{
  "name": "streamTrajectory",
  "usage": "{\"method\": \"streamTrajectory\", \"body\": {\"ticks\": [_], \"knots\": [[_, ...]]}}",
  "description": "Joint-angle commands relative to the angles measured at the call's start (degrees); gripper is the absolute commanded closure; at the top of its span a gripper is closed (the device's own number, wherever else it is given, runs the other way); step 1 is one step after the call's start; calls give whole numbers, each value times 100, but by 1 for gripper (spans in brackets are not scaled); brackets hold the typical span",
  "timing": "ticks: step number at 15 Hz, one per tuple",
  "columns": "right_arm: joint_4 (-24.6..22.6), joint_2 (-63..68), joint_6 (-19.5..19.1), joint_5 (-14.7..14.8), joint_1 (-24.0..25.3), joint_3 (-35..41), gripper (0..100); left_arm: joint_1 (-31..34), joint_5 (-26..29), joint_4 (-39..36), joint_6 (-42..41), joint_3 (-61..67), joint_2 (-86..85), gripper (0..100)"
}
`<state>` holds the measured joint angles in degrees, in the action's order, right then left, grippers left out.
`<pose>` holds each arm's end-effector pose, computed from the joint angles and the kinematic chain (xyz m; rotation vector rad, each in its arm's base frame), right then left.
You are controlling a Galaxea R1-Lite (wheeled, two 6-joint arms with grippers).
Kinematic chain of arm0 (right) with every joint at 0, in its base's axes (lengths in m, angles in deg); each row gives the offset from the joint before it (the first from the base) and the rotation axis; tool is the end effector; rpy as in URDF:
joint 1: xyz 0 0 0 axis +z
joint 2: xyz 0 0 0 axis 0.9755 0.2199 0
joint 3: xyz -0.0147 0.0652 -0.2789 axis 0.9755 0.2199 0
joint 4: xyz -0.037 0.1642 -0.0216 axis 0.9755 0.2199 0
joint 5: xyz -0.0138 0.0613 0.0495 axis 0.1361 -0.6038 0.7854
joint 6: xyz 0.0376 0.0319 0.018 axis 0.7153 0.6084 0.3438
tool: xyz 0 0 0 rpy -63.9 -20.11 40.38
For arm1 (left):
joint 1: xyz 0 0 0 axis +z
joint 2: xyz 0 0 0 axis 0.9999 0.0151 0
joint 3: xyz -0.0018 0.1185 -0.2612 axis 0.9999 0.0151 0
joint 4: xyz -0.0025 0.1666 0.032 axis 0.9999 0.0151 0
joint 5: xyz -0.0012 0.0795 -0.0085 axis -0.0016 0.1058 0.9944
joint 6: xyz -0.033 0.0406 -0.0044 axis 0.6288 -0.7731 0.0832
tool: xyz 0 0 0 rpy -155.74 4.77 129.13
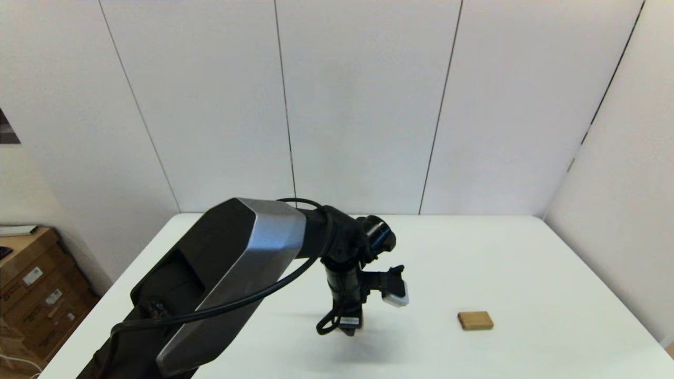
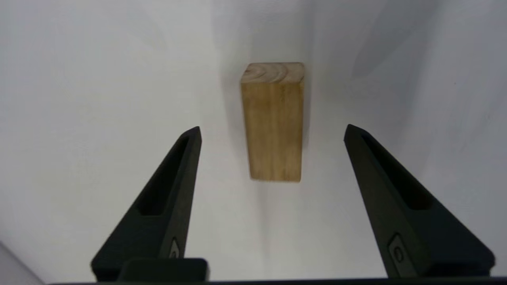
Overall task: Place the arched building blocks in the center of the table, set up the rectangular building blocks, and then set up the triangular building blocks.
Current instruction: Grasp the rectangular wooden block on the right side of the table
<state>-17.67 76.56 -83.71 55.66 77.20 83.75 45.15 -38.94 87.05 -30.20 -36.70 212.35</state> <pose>-0.0031 0.0007 0.0752 -0.0147 0.0154 0.0089 0.3165 -0.3044 0.0091 1.2408 0.9305 -1.1940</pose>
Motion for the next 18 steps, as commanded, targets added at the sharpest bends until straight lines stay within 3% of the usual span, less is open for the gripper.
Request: {"method": "streamTrajectory", "body": {"ticks": [1, 3, 6, 12, 18], "knots": [[2, -2, -3, -2, 1, 1, 0, 549, -30, 150, 97, 8, -894, 0], [2, -2, -3, -2, 1, 1, 0, 1041, -136, 519, 308, 8, -1518, 0], [2, -2, -3, -2, 1, 1, 0, 1709, -733, 897, 721, 245, -2124, 0], [2, -2, -3, -2, 1, 1, 0, 2368, -760, 1486, 1090, 298, -3821, 0], [2, -2, -3, -2, 1, 1, 0, 4038, -1085, 2259, 1125, 975, -6870, 0]]}}
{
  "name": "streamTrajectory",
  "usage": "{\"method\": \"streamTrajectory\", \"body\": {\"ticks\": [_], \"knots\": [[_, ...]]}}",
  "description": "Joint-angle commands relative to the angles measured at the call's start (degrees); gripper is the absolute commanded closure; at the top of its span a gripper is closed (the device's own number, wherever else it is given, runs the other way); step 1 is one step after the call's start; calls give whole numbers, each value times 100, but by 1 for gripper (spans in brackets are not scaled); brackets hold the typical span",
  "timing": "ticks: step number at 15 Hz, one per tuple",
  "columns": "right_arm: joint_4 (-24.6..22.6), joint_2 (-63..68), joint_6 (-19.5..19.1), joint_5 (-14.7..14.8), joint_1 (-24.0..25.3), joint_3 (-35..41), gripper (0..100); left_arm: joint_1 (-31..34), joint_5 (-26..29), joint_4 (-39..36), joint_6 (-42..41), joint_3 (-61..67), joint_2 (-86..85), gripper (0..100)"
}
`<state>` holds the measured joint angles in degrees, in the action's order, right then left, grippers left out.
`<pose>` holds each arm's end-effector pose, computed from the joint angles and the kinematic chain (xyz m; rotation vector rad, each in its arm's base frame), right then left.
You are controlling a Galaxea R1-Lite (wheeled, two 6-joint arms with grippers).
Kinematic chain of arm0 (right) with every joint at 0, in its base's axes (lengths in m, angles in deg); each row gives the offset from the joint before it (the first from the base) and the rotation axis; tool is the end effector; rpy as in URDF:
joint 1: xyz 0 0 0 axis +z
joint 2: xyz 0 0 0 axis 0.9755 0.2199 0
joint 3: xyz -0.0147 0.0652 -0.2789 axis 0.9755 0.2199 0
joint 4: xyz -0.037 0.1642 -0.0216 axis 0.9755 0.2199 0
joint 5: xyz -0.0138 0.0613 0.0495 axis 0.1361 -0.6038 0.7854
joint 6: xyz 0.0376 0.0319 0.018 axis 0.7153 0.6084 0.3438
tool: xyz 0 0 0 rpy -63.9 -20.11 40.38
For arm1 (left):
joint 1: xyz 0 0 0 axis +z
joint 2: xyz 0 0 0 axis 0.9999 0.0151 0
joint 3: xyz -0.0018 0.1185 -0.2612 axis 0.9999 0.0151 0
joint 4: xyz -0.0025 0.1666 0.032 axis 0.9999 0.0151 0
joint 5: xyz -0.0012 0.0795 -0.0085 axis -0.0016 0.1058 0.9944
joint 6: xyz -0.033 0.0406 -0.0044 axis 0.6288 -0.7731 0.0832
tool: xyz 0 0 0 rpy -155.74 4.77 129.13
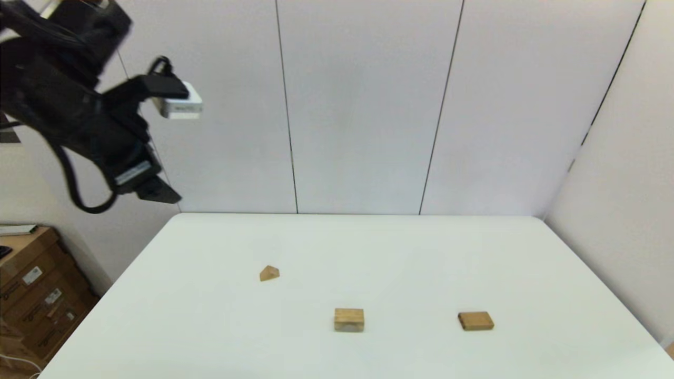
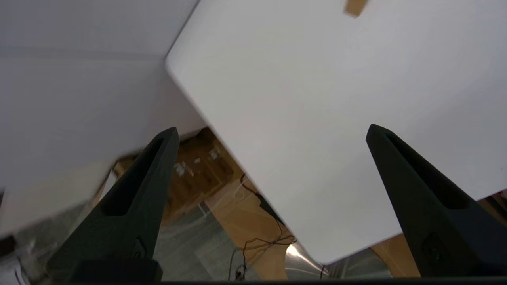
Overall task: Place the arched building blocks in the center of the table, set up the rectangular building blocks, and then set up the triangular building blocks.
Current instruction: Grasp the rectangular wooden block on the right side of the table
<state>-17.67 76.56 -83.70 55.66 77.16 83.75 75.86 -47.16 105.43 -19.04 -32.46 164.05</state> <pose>-0.0031 0.0007 0.0752 -0.0146 0.0154 0.0082 0.2548 -0.0516 0.2848 0.8164 0.8215 -0.3705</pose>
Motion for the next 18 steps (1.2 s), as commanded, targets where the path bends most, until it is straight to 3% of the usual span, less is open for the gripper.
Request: {"method": "streamTrajectory", "body": {"ticks": [1, 9, 15, 18], "knots": [[2, -2, -4, -2, 5, 1, 0, 1002, -404, 421, 52, 849, -2638, 0], [2, -2, -4, -2, 5, 1, 0, 1011, -747, 412, 351, 3917, -6962, 0], [2, -2, -4, -2, 5, 1, 0, 1055, -729, 368, 1415, 5323, -8369, 0], [2, -2, -4, -2, 5, 1, 0, 1222, -632, -388, 1529, 6237, -8782, 0]]}}
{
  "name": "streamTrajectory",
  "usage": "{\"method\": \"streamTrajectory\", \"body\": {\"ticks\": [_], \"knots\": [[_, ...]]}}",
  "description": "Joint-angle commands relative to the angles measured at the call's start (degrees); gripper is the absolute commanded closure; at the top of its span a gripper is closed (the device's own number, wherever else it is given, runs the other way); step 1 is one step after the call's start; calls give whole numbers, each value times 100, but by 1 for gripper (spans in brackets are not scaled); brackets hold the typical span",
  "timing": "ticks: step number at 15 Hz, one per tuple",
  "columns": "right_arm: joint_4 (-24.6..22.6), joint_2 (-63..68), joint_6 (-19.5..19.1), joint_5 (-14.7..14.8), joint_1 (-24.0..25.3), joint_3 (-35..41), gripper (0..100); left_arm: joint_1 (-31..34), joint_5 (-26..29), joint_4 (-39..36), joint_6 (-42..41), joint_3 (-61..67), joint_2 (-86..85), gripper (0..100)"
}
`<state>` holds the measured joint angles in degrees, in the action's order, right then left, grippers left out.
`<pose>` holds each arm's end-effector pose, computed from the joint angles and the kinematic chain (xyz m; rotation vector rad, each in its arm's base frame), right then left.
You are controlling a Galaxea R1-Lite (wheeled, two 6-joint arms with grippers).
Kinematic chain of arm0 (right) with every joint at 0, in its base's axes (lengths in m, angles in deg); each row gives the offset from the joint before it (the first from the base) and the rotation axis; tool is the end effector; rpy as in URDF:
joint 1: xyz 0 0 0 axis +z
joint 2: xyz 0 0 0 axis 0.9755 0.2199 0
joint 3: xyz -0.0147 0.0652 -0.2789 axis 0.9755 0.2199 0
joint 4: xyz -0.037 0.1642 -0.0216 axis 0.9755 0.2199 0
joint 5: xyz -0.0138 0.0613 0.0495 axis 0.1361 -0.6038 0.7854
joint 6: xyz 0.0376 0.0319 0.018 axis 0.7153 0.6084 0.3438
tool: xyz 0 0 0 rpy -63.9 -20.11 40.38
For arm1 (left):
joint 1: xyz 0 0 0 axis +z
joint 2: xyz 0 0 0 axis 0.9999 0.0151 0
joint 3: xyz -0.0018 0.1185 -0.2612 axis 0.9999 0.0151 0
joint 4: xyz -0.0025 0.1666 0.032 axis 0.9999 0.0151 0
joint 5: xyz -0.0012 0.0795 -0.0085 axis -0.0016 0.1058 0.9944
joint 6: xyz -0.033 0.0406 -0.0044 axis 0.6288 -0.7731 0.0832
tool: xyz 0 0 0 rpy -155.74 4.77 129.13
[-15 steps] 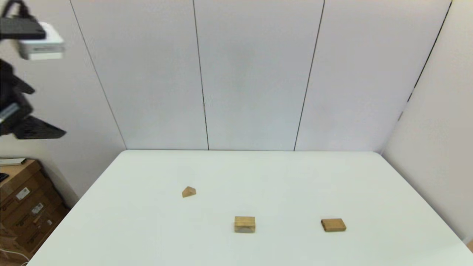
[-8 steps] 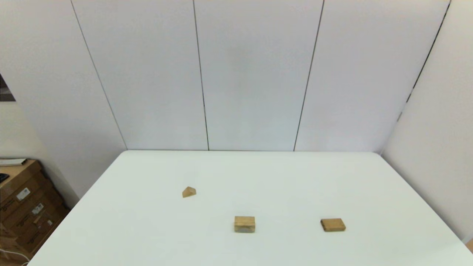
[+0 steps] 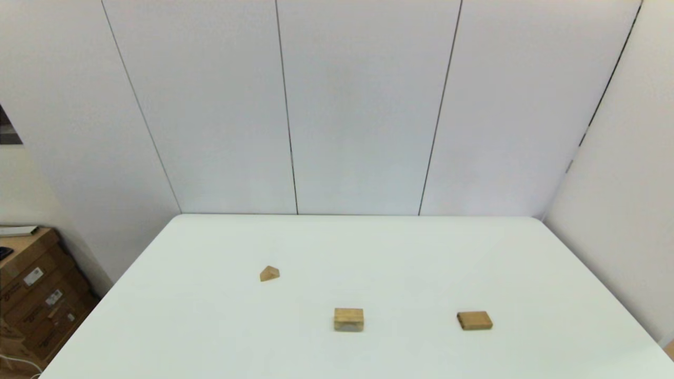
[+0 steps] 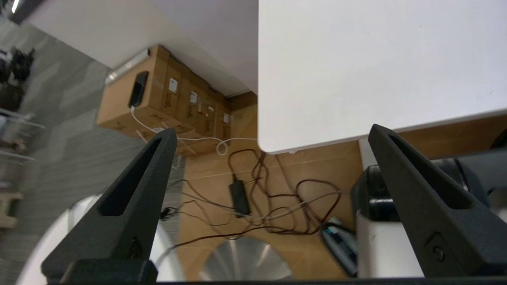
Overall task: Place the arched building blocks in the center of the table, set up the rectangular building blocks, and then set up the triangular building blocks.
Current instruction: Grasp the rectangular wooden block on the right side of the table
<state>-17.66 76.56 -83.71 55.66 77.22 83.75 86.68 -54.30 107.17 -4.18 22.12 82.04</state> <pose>-0.0031 0.0007 0.0752 -0.0147 0.0155 0.0092 -0.0847 0.0183 0.1794 0.4934 0.4813 0.1386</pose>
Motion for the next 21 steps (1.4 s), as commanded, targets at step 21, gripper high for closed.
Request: {"method": "streamTrajectory", "body": {"ticks": [21], "knots": [[1, -2, -3, -2, -1, 1, 0, 184, 1550, -6899, 878, 5499, -1645, 0]]}}
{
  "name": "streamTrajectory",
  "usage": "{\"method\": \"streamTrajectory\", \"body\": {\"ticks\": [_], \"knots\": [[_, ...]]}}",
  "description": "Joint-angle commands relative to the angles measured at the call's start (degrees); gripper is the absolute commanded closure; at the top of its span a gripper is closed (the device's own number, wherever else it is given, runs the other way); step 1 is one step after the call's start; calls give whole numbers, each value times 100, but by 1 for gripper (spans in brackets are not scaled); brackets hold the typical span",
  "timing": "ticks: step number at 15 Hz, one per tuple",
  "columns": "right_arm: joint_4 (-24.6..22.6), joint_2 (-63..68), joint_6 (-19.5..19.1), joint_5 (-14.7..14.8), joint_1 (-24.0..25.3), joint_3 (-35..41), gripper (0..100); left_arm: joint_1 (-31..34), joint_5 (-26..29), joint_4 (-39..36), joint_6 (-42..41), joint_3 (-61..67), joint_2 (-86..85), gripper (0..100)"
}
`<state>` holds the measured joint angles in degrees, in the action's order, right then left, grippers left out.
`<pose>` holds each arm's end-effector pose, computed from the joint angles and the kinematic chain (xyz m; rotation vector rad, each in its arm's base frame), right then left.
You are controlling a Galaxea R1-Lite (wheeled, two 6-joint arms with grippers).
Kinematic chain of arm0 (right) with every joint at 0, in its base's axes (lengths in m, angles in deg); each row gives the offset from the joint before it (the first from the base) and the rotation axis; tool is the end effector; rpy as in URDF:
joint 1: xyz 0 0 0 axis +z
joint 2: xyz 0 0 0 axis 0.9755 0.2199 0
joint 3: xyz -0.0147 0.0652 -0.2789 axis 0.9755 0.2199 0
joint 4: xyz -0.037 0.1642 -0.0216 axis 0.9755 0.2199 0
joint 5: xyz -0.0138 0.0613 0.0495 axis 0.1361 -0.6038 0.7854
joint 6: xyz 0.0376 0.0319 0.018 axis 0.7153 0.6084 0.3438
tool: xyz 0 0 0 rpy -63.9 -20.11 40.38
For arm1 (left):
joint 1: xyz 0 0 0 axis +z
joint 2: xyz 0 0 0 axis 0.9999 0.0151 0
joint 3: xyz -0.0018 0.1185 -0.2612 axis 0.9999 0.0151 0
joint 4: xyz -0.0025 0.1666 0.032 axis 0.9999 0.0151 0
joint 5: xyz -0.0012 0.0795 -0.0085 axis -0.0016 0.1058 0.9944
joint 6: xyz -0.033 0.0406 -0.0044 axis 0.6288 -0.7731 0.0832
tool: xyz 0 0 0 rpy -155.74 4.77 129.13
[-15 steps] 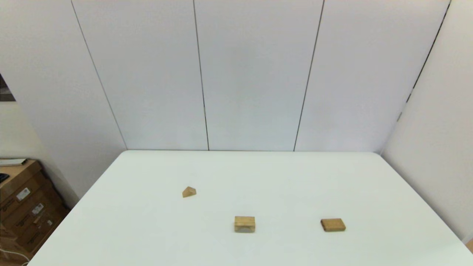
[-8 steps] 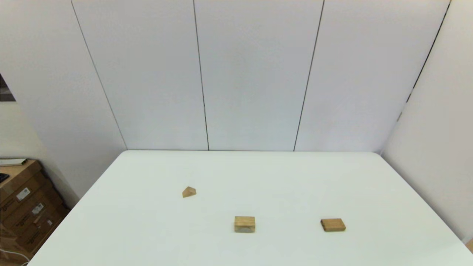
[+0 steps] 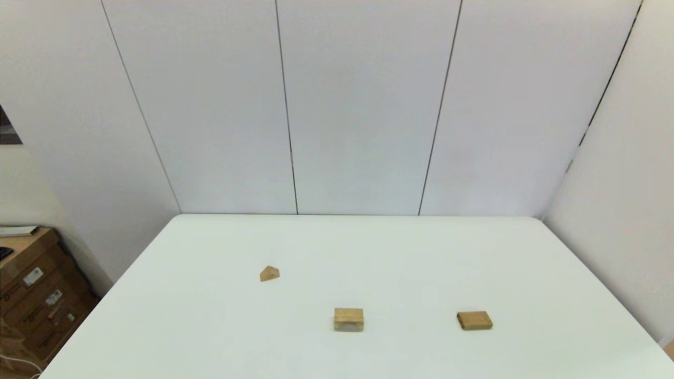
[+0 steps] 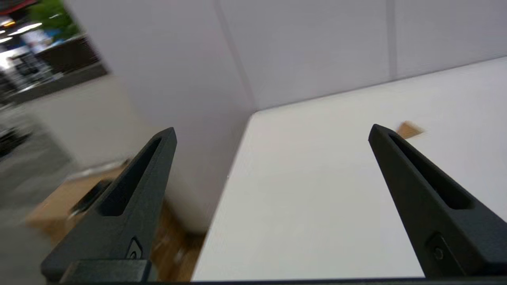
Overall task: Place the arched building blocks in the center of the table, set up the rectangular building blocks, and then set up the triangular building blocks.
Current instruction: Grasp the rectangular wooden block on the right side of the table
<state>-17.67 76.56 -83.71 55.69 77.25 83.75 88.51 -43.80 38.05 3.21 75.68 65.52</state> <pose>-0.0031 0.0006 0.0752 -0.0148 0.0154 0.0092 -0.0056 0.0053 0.0949 0.2947 -0.1046 0.1056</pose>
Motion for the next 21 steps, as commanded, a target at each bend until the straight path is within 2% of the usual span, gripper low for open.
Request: {"method": "streamTrajectory", "body": {"ticks": [1, 5, 13, 21], "knots": [[2, -2, -3, -4, -4, 1, 0, 1, 613, 259, 253, 143, 7, 0], [2, -2, -3, -4, -4, 1, 0, 9, 921, 549, 622, 143, 7, 0], [2, -2, -3, -4, -4, 1, 0, 1, 561, 540, 1721, 143, 7, 0], [2, -2, -3, -4, -4, 1, 0, 1, 561, 540, 1721, 143, 16, 0]]}}
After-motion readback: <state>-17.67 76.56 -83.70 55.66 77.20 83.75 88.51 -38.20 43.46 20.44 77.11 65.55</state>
